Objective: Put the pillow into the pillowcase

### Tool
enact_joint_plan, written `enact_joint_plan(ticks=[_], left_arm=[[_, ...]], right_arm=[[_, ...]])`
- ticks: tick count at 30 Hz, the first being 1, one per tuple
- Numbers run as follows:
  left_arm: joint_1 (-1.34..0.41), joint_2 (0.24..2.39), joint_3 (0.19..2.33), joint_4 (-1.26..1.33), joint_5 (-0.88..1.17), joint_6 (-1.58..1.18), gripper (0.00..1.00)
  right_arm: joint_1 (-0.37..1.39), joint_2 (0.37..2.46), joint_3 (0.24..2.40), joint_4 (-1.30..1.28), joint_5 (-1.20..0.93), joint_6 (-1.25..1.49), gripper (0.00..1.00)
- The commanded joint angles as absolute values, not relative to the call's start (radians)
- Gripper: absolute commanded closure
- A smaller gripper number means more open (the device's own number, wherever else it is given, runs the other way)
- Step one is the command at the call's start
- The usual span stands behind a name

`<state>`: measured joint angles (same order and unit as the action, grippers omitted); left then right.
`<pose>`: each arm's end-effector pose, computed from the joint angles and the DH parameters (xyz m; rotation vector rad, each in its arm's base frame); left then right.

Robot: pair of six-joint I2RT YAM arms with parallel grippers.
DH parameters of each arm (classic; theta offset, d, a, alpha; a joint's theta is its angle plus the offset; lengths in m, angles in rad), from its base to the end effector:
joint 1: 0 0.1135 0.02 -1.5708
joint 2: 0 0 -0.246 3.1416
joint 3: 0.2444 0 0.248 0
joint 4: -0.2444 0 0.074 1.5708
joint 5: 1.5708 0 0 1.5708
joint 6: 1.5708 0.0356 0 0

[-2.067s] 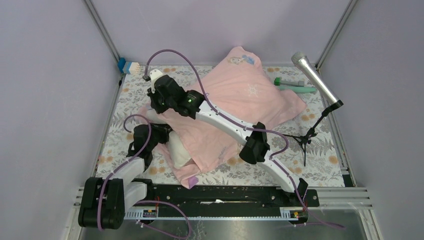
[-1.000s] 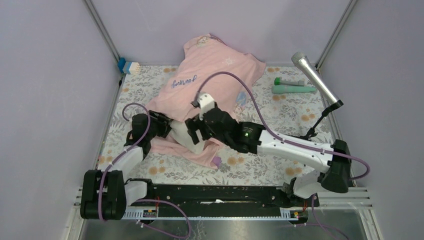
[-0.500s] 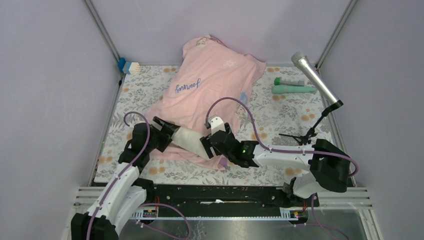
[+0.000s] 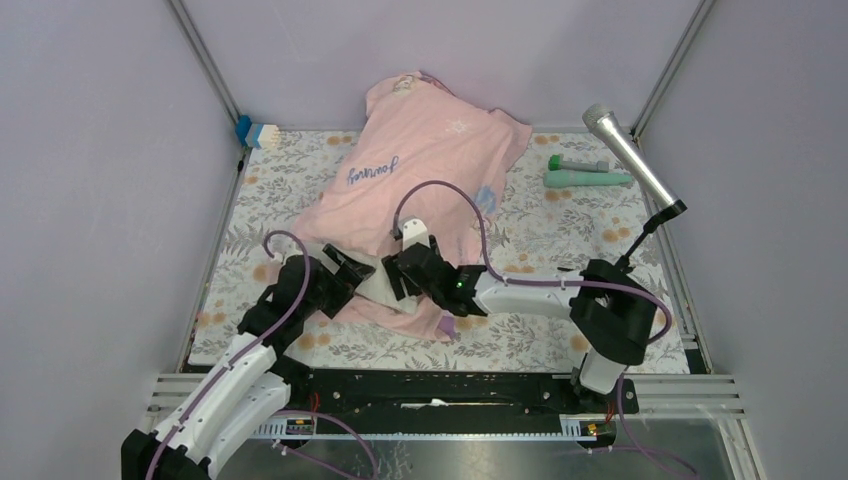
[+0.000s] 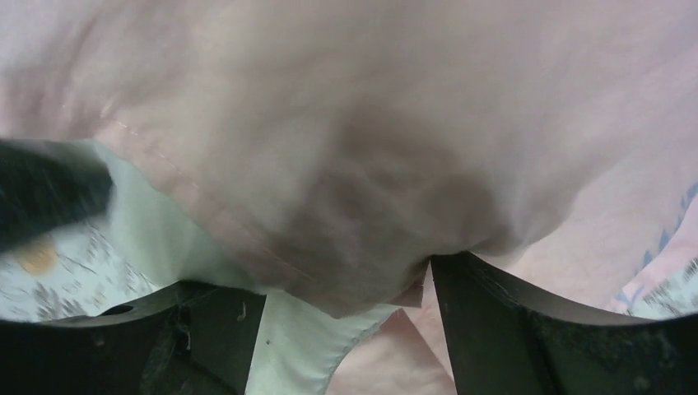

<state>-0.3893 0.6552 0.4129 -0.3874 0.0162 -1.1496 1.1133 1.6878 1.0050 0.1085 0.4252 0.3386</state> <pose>0.1492 -0.0618 0.1994 -0.8600 2.1783 -0.8424 0.1733 0.3188 0.1947 -0.5654 2.0394 0.4198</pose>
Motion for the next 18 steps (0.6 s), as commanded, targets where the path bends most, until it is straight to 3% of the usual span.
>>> enact_joint_plan(ticks=[1,9,11,14,18], left_arm=[[-0.421,0.616,0.408,-0.435,0.005,-1.188,0.03],[-0.422,0.713,0.31,-0.172,0.015,-1.249,0.02],[-0.422,0.77,0.283,-0.063,0.015,-1.263,0.06],[-0.422,0.836,0.255,0.052,0.004,-1.28,0.27],[-0.422,0.887,0.246,0.109,0.003,-1.281,0.65]], right_arm=[[1.054,1.743,1.164,0.196,0.355,0.41,0.23],[1.055,1.7,1.134,0.172,0.292,0.417,0.21],[1.054,1.66,1.097,0.17,0.294,0.405,0.2],[1.055,1.616,1.055,0.162,0.305,0.387,0.2],[1.053,1.576,1.007,0.159,0.332,0.363,0.21]])
